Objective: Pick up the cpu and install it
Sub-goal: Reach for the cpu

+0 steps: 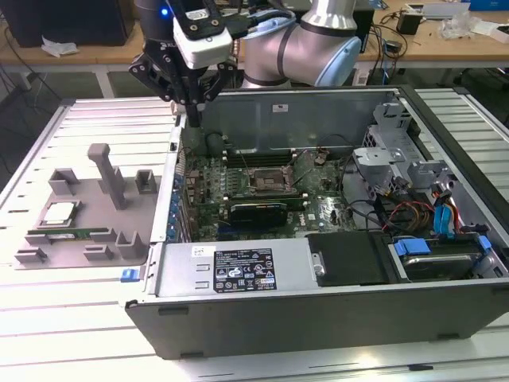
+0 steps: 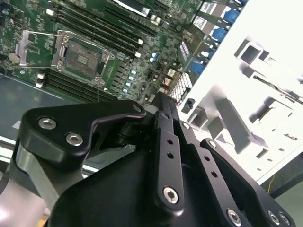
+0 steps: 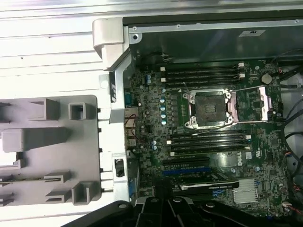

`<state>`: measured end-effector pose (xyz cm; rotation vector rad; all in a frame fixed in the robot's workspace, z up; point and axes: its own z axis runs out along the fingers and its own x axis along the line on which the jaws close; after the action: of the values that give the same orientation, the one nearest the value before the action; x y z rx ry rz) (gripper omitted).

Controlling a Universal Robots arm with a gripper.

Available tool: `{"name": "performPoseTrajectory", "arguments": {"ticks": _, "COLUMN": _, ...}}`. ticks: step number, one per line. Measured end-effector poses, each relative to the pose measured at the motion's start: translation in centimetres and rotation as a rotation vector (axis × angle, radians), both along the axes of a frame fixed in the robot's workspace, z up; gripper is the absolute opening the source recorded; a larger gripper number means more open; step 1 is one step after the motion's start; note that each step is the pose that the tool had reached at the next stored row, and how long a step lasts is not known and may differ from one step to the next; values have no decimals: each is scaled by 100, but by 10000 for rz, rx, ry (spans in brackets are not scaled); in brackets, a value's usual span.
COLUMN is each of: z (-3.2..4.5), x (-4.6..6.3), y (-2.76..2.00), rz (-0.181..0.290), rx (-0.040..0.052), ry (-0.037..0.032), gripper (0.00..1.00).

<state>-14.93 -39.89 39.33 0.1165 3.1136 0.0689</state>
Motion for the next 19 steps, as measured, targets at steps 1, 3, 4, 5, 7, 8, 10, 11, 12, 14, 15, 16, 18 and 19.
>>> {"name": "performPoseTrajectory", "arguments": {"ticks": 1, "z": 0, "x": -15, "y": 0, "rz": 0, "rx": 0, "ry": 0, "gripper": 11}}
{"name": "performPoseTrajectory", "arguments": {"ticks": 3, "z": 1, "x": -59, "y": 0, "rz": 1, "rx": -1, "ry": 1, "gripper": 11}}
{"name": "performPoseTrajectory", "arguments": {"ticks": 4, "z": 0, "x": -75, "y": 0, "rz": 0, "rx": -1, "ry": 1, "gripper": 11}}
{"name": "performPoseTrajectory", "arguments": {"ticks": 5, "z": 0, "x": -120, "y": 0, "rz": -1, "rx": 0, "ry": 0, "gripper": 11}}
{"name": "performPoseTrajectory", "arguments": {"ticks": 7, "z": 0, "x": -165, "y": 0, "rz": 0, "rx": 0, "ry": 0, "gripper": 11}}
{"name": "performPoseTrajectory", "arguments": {"ticks": 8, "z": 0, "x": -187, "y": 0, "rz": 0, "rx": -1, "ry": 1, "gripper": 11}}
{"name": "performPoseTrajectory", "arguments": {"ticks": 10, "z": 0, "x": -297, "y": 0, "rz": -1, "rx": -1, "ry": 0, "gripper": 11}}
{"name": "performPoseTrajectory", "arguments": {"ticks": 11, "z": 0, "x": -326, "y": 0, "rz": -1, "rx": 0, "ry": 0, "gripper": 11}}
{"name": "performPoseTrajectory", "arguments": {"ticks": 12, "z": 0, "x": -355, "y": 0, "rz": 0, "rx": 0, "ry": 0, "gripper": 11}}
{"name": "performPoseTrajectory", "arguments": {"ticks": 14, "z": 0, "x": -394, "y": 0, "rz": 1, "rx": 0, "ry": 0, "gripper": 11}}
{"name": "performPoseTrajectory", "arguments": {"ticks": 15, "z": 0, "x": -415, "y": 0, "rz": 0, "rx": -1, "ry": 0, "gripper": 11}}
{"name": "performPoseTrajectory", "arguments": {"ticks": 16, "z": 0, "x": -432, "y": 0, "rz": 0, "rx": -1, "ry": 0, "gripper": 11}}
{"name": "performPoseTrajectory", "arguments": {"ticks": 18, "z": 0, "x": -495, "y": 0, "rz": -1, "rx": 0, "ry": 0, "gripper": 11}}
{"name": "performPoseTrajectory", "arguments": {"ticks": 19, "z": 0, "x": -511, "y": 0, "rz": -1, "rx": 0, "ry": 0, "gripper": 11}}
